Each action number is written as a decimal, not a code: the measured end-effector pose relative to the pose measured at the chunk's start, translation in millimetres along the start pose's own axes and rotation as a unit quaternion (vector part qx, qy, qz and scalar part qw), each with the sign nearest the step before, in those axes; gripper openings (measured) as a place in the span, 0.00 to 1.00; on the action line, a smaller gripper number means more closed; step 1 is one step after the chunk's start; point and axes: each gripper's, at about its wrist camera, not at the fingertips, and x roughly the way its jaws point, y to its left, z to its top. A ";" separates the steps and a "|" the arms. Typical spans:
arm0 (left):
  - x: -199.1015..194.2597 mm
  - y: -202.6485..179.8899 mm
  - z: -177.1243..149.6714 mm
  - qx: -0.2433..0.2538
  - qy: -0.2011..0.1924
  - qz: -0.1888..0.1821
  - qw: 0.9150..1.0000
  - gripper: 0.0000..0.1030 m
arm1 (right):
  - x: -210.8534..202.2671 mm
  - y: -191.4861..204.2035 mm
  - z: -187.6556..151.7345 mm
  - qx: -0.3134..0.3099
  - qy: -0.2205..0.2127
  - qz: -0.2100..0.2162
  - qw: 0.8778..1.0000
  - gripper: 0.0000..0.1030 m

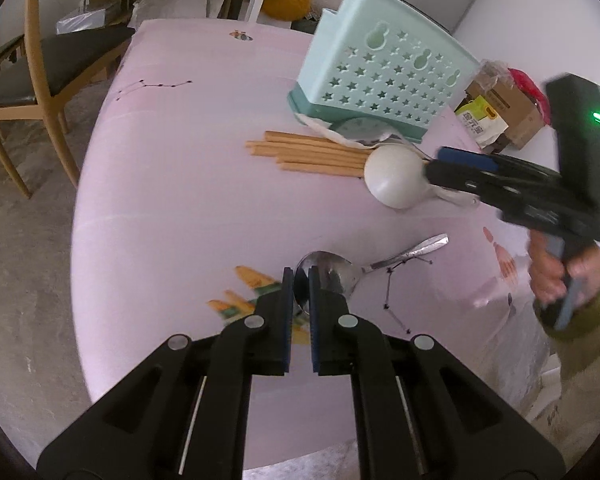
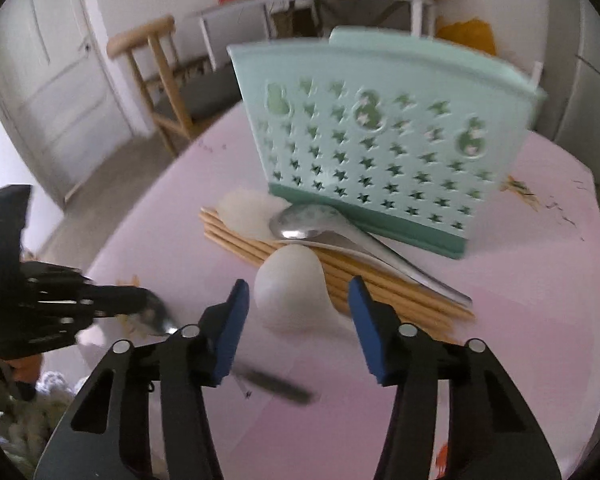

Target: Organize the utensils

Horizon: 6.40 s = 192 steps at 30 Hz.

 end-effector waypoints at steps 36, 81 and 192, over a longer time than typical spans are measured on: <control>-22.1 12.3 -10.8 -0.023 -0.061 -0.002 0.998 0.03 | -42.3 101.7 -31.9 -0.212 -0.074 -0.131 0.966 0.02; -21.6 -118.4 203.3 0.237 -0.169 0.120 0.949 0.07 | -149.6 -9.4 -40.8 0.038 -0.283 -0.116 0.951 0.02; 62.7 10.7 87.6 -0.166 0.002 -0.074 0.983 0.06 | 29.0 -52.6 15.1 0.085 -0.037 0.073 0.993 0.19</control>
